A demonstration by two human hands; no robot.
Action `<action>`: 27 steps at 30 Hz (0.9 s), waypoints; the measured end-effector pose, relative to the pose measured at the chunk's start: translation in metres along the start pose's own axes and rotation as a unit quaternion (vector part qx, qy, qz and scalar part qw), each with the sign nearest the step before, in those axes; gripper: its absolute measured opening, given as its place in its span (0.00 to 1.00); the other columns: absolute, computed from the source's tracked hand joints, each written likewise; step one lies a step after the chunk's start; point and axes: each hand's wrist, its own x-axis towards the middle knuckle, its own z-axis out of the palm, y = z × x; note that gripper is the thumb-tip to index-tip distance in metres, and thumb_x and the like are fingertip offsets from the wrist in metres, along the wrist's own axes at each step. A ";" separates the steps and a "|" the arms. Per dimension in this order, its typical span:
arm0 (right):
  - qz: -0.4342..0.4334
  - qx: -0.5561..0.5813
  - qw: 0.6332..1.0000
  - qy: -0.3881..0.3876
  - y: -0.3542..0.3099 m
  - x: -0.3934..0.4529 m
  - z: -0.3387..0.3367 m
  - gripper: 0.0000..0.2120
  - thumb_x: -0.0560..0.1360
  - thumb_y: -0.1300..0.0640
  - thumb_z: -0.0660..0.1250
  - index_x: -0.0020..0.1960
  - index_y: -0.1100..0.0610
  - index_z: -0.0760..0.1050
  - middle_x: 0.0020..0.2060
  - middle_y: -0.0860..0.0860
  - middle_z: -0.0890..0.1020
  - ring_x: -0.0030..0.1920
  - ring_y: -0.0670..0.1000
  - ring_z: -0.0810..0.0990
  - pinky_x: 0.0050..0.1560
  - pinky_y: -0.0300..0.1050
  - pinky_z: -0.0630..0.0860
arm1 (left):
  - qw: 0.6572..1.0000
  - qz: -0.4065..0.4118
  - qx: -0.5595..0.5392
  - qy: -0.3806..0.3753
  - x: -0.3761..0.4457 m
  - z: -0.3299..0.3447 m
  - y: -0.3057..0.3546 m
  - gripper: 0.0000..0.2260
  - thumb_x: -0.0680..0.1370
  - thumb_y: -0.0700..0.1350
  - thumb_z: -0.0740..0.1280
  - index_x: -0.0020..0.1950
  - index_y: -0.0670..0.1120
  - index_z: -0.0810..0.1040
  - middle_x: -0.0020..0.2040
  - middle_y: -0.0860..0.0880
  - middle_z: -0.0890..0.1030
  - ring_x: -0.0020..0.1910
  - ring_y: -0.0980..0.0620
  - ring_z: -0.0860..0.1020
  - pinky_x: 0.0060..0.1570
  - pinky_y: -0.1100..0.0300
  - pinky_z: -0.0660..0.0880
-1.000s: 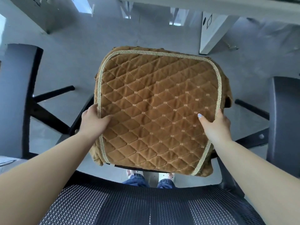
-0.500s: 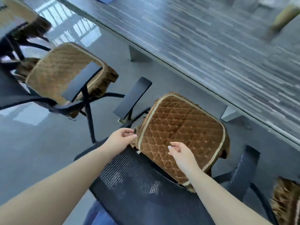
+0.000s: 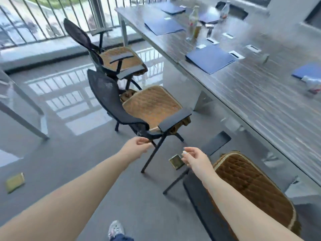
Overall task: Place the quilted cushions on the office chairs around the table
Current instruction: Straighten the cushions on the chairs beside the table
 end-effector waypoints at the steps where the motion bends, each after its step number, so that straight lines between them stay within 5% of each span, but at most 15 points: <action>1: -0.003 0.003 1.000 0.003 -0.013 0.003 0.013 0.08 0.79 0.54 0.63 0.57 0.50 0.74 0.47 0.48 0.82 0.50 0.50 0.81 0.48 0.42 0.78 | 1.000 0.005 -0.007 0.004 0.001 -0.022 0.001 0.12 0.79 0.48 0.65 0.61 0.48 0.74 0.57 0.47 0.79 0.56 0.50 0.79 0.57 0.52 0.75; 8: -0.008 0.036 0.999 0.038 -0.085 0.033 0.096 0.08 0.78 0.54 0.64 0.57 0.51 0.75 0.44 0.49 0.82 0.48 0.49 0.81 0.53 0.49 0.77 | 0.997 0.049 -0.048 0.033 0.029 -0.165 0.010 0.12 0.78 0.48 0.66 0.61 0.48 0.75 0.52 0.50 0.80 0.51 0.55 0.79 0.50 0.57 0.74; 20: 0.022 0.074 0.984 0.160 -0.129 0.192 0.140 0.03 0.78 0.53 0.63 0.50 0.48 0.75 0.47 0.48 0.81 0.52 0.53 0.80 0.58 0.55 0.77 | 0.995 0.100 -0.014 0.003 0.182 -0.239 0.084 0.08 0.77 0.47 0.67 0.56 0.51 0.78 0.50 0.53 0.83 0.50 0.58 0.81 0.54 0.56 0.76; 27: 0.116 0.129 0.965 0.196 -0.142 0.301 0.172 0.10 0.78 0.53 0.62 0.57 0.53 0.76 0.48 0.49 0.80 0.50 0.52 0.79 0.57 0.52 0.76 | 0.997 0.065 0.049 -0.018 0.319 -0.286 0.148 0.06 0.78 0.47 0.66 0.55 0.51 0.77 0.50 0.52 0.82 0.49 0.57 0.81 0.55 0.54 0.76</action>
